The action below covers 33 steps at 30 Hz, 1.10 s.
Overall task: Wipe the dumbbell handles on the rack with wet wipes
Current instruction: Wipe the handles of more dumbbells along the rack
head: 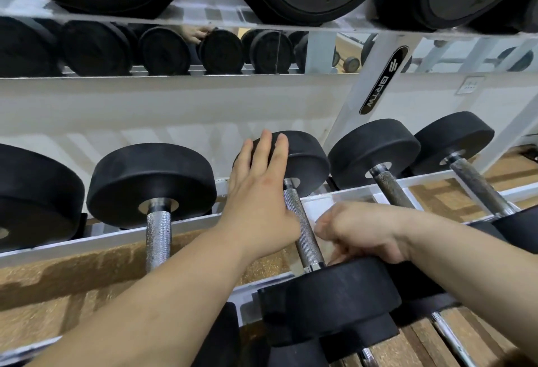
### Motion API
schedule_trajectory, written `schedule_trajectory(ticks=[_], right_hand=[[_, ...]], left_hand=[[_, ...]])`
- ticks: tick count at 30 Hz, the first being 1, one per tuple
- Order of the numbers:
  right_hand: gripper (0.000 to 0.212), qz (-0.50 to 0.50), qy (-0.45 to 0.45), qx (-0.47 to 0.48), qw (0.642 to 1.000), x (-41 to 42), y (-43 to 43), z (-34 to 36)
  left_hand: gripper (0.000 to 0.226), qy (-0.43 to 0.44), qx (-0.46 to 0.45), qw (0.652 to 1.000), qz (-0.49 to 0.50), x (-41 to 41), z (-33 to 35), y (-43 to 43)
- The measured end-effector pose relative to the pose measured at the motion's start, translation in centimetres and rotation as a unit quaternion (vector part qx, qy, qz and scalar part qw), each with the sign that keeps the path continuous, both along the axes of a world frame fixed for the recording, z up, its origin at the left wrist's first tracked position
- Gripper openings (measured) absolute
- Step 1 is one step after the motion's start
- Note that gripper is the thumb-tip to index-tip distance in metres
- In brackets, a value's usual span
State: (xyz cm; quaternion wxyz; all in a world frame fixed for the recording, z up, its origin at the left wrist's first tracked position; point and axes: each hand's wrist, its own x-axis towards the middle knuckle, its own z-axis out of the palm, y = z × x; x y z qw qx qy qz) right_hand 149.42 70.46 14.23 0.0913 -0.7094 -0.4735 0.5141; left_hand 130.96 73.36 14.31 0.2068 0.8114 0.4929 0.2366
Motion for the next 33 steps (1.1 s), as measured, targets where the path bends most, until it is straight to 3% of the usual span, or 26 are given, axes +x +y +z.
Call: schedule_trajectory(ticks=[2, 4, 7, 10, 13, 15, 17, 20, 22, 25, 28, 31, 33], right_hand=[[0.02, -0.031, 0.036, -0.007, 0.999, -0.1, 0.5, -0.2], [0.032, -0.118, 0.141, 0.008, 0.983, -0.9, 2.4, -0.6], [0.027, -0.167, 0.213, 0.056, 0.961, -2.7, 4.5, -1.1], [0.024, -0.097, 0.139, 0.067, 0.983, -1.9, 3.0, -0.6], [0.012, 0.044, 0.003, -0.006, 0.999, -0.2, 0.3, 0.1], [0.008, 0.041, -0.002, -0.009, 0.999, -0.2, 0.4, 0.3], [0.012, -0.051, 0.117, -0.005, 0.992, -0.8, 1.5, -0.1], [0.034, -0.176, 0.325, 0.014, 0.929, -2.5, 3.4, -0.2], [0.035, -0.194, 0.37, 0.018, 0.909, -2.7, 3.8, -0.7], [0.032, -0.15, 0.346, -0.003, 0.926, -2.1, 2.9, -1.1], [0.03, -0.053, 0.228, -0.041, 0.971, 0.2, 1.2, -0.9], [0.048, 0.006, 0.126, -0.04, 0.991, 1.2, 0.0, 0.1], [0.043, 0.024, 0.077, -0.003, 0.997, 0.7, -0.1, 1.5]], left_hand=[[0.113, 0.001, 0.001, 1.0, 0.006, 0.2, -0.2, 0.0], [0.112, 0.0, -0.002, 1.0, 0.006, 0.2, -0.2, 0.0], [0.111, -0.008, -0.01, 1.0, -0.006, -0.3, 0.0, 0.0], [0.112, -0.011, -0.013, 1.0, -0.012, -0.3, 0.0, 0.2], [0.115, -0.009, -0.007, 1.0, 0.002, 0.1, -0.1, 0.1], [0.117, -0.008, -0.009, 1.0, 0.006, 0.3, -0.3, 0.1], [0.116, -0.006, -0.008, 1.0, 0.005, 0.2, -0.3, 0.1], [0.11, -0.01, -0.015, 1.0, -0.004, -0.2, -0.1, 0.1], [0.107, -0.014, -0.021, 1.0, -0.017, -0.5, 0.2, 0.0], [0.108, -0.008, -0.021, 1.0, -0.022, -0.7, 0.3, 0.1], [0.112, -0.007, -0.013, 1.0, -0.019, -0.5, 0.1, 0.2], [0.114, -0.013, -0.01, 1.0, -0.009, -0.3, -0.2, 0.3], [0.114, -0.014, -0.007, 1.0, -0.004, -0.2, -0.4, 0.4]])
